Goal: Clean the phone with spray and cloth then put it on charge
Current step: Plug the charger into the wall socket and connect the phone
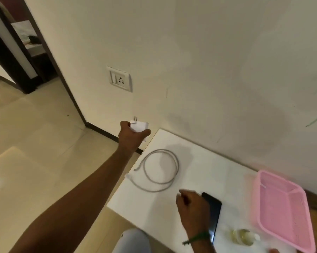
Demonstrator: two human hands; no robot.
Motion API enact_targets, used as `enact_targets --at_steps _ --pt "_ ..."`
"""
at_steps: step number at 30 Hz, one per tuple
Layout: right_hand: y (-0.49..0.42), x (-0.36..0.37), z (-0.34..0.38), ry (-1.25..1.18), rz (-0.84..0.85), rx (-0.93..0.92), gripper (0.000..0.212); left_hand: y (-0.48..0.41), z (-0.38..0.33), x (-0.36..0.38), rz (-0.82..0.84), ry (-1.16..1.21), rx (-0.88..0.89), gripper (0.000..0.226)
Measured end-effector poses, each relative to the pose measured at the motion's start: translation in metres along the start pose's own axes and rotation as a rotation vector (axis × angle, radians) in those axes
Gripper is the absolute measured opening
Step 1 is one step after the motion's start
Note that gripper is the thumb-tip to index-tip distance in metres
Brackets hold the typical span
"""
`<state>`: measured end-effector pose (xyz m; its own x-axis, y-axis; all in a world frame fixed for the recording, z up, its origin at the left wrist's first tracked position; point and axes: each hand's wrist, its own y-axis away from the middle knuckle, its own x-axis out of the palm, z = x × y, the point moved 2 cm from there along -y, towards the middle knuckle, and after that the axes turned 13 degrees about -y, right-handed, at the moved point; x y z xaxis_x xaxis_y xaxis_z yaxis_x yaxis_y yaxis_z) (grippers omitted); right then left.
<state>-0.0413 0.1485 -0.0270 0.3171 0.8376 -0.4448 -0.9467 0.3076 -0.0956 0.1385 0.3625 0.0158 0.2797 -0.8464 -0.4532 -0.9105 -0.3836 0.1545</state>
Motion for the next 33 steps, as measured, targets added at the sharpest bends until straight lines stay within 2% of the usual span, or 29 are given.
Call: enact_targets --at_steps 3,5,9,15,24,33 --pt "-0.016 0.019 0.022 0.096 0.119 -0.112 0.004 0.018 0.023 -0.038 -0.048 0.014 -0.034 0.072" --pt "-0.028 0.041 0.029 0.144 0.22 -0.112 0.013 0.028 0.043 -0.054 -0.063 0.024 -0.08 0.074" --pt "-0.042 0.094 0.029 0.237 0.398 -0.092 0.014 0.047 0.079 -0.07 -0.051 0.0 -0.175 0.078" --pt "-0.035 0.149 0.028 0.38 0.649 -0.051 0.035 0.065 0.114 -0.066 -0.021 -0.018 -0.292 0.072" --pt "-0.033 0.183 0.029 0.545 0.634 -0.15 0.031 0.073 0.123 -0.063 -0.004 0.058 -0.326 0.07" --pt "-0.027 0.192 0.027 0.565 0.584 -0.195 0.029 0.075 0.122 -0.065 0.01 0.092 -0.35 0.066"
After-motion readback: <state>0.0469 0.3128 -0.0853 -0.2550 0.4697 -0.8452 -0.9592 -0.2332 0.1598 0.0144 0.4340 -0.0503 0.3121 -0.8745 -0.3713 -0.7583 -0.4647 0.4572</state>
